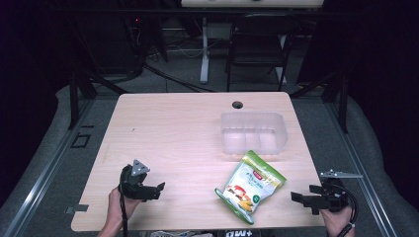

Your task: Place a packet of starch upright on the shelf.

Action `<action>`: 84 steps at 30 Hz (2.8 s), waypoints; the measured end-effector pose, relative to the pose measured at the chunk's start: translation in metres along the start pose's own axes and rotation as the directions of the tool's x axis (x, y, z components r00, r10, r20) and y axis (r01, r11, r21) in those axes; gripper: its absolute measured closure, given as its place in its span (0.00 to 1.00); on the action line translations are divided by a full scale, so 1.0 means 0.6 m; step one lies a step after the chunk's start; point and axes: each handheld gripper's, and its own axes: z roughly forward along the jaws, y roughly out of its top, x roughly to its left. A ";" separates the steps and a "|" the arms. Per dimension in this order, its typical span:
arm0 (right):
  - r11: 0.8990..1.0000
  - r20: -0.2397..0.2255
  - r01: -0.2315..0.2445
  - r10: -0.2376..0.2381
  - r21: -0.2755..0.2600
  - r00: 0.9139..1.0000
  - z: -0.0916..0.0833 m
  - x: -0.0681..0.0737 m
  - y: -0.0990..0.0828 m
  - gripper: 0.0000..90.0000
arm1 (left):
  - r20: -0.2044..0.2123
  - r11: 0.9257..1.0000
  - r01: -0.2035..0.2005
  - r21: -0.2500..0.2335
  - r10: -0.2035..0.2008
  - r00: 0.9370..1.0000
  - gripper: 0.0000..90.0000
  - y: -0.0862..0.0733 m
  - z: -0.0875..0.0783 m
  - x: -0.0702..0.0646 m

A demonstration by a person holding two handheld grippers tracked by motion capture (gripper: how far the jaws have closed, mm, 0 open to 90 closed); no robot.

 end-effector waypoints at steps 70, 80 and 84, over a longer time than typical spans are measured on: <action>0.980 -0.140 -0.097 0.122 0.174 0.983 0.139 0.001 0.065 0.16 | 0.071 0.998 -0.065 -0.001 0.065 0.995 0.08 0.001 0.012 -0.003; 0.978 -0.171 -0.159 0.181 0.132 0.969 0.137 -0.010 0.065 0.24 | 0.071 0.997 -0.078 -0.003 0.078 0.994 0.09 0.004 0.017 -0.008; 0.980 -0.185 -0.183 0.195 0.080 0.963 0.129 -0.007 0.069 0.33 | 0.067 0.997 -0.080 -0.008 0.081 0.994 0.09 0.006 0.017 -0.009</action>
